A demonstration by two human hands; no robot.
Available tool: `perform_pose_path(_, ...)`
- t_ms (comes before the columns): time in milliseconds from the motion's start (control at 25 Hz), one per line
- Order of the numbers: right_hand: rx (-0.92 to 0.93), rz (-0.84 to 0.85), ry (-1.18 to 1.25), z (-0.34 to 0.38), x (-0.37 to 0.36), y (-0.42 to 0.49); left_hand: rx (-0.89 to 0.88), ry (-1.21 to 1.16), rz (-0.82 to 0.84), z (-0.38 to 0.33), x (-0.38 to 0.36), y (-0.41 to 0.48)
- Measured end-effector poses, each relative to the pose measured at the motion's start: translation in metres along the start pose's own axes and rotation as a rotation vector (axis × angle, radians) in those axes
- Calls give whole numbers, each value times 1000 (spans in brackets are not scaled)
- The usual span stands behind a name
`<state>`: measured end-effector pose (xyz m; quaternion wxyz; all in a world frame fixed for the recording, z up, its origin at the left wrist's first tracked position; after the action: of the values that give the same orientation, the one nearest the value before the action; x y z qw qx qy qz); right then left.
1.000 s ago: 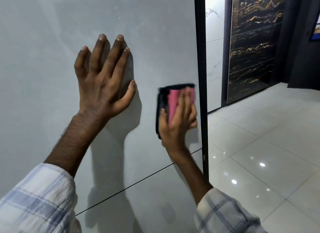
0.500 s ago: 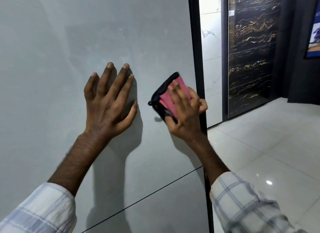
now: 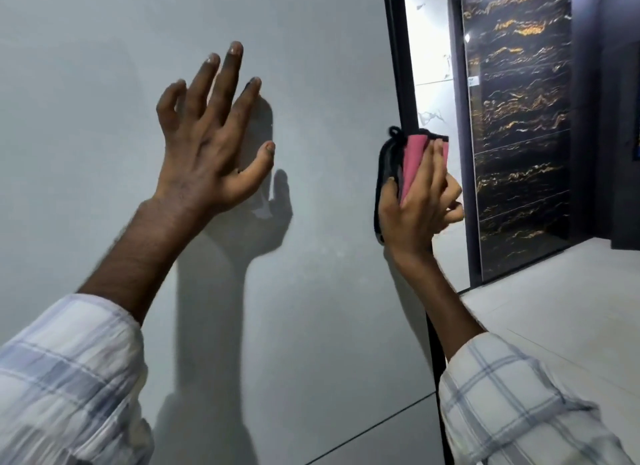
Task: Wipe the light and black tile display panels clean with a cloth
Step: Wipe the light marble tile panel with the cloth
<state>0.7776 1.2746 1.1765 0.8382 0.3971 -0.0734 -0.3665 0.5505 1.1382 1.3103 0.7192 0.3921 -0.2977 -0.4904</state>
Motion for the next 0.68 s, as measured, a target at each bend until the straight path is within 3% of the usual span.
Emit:
perform_pose_path(40, 92, 13, -41, 19, -5, -8, -5, 23, 17, 0, -4, 3)
perform_pose_path(160, 769, 189, -89, 52, -15, -24, -31, 62, 35, -3, -12, 2)
perform_pose_path(200, 822, 185, -83, 51, -12, -9, -34, 62, 24, -3, -12, 1)
perform_pose_path(240, 726, 140, -78, 46, -11, 13, -33, 63, 15, -3, -12, 0)
perform_pose_path(320, 283, 14, -6, 38, -10, 49, -27, 67, 8, -3, -13, 0)
perform_pose_path(360, 184, -19, 6, 46, -12, 50, -23, 67, 12, -4, -13, 0)
perform_pose_path(400, 247, -14, -3, 64, -16, 45, -20, 66, 18, -4, -12, 0)
perform_pose_path(520, 917, 173, -72, 104, -31, 30, -27, 48, -2, -4, -9, 2)
perform_pose_path(560, 999, 200, -84, 107, -29, 45, -33, 44, -12, -4, -8, 1)
perform_pose_path(600, 931, 170, -75, 105, -26, 70, -37, 36, -27, -4, -8, 0)
perform_pose_path(680, 441, 57, 10, 91, -22, 122, -35, -5, -59, -3, -5, 1)
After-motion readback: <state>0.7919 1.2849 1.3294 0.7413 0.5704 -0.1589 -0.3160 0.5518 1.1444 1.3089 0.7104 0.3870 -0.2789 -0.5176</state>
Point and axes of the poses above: each hand's wrist, its own y-axis towards the middle knuckle, its own x-axis out of the back of the hand, z = x × y, the point moved 7 cm from there along y, towards the middle knuckle, and after that the axes turned 7 degrees about y, right-handed, at the moved point
